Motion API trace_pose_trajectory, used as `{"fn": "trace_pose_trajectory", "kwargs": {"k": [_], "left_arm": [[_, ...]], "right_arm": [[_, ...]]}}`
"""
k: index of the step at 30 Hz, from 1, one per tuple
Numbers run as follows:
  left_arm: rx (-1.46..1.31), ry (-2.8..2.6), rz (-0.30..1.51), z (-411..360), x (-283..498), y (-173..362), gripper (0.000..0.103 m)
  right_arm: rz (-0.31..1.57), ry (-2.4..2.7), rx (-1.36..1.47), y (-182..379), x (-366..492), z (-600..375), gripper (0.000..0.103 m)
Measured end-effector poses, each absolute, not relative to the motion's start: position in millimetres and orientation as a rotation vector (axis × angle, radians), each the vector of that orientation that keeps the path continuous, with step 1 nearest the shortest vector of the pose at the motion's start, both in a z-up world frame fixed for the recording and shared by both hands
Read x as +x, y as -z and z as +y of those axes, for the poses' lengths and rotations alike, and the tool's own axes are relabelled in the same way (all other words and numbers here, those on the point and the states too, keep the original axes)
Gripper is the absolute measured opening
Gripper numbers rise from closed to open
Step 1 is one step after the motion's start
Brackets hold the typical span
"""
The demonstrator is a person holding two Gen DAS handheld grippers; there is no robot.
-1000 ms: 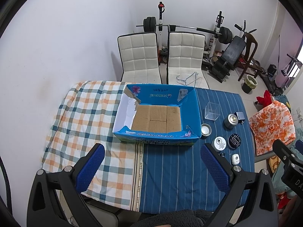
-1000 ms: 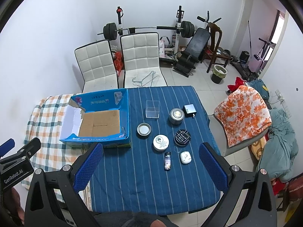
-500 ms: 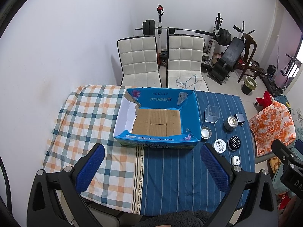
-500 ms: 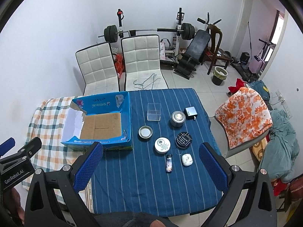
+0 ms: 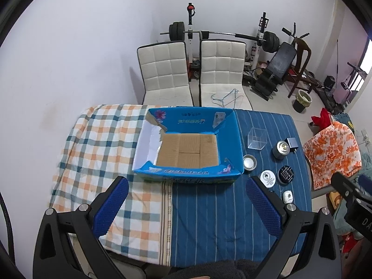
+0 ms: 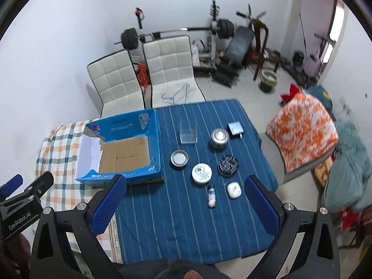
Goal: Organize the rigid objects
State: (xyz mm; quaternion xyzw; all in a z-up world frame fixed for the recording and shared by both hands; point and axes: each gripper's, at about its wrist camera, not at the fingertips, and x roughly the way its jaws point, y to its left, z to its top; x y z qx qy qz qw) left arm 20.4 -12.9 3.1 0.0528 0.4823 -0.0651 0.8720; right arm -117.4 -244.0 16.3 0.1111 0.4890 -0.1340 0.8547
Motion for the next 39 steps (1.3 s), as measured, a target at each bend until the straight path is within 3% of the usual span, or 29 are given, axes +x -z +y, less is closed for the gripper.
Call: {"fn": "trace_pose_trajectory", "kwargs": {"k": [8, 19, 25, 31, 39], "left_arm": [[0.142, 0.229, 1.029, -82.1, 89.6, 41.5, 0.103], [0.222, 0.186, 1.319, -209.1, 202.7, 175.9, 0.103], [0.289, 0.092, 1.41, -239.0, 232.8, 241.3, 0.103], [0.303, 0.034, 1.421, -246.7, 249.0, 264.5, 0.103], [0.316, 0.093, 1.437, -281.0, 262.0, 270.9, 0.103]], "right_arm": [[1.117, 0.423, 0.39, 46.2, -80.4, -331.8, 0.103], [1.365, 0.403, 0.673, 245.1, 59.6, -469.0, 0.102], [1.495, 0.365, 0.751, 343.1, 117.1, -488.7, 0.091], [1.563, 0.372, 0.712, 393.5, 139.1, -487.9, 0.077], [1.62, 0.33, 0.656, 394.6, 116.1, -504.2, 0.074]]}}
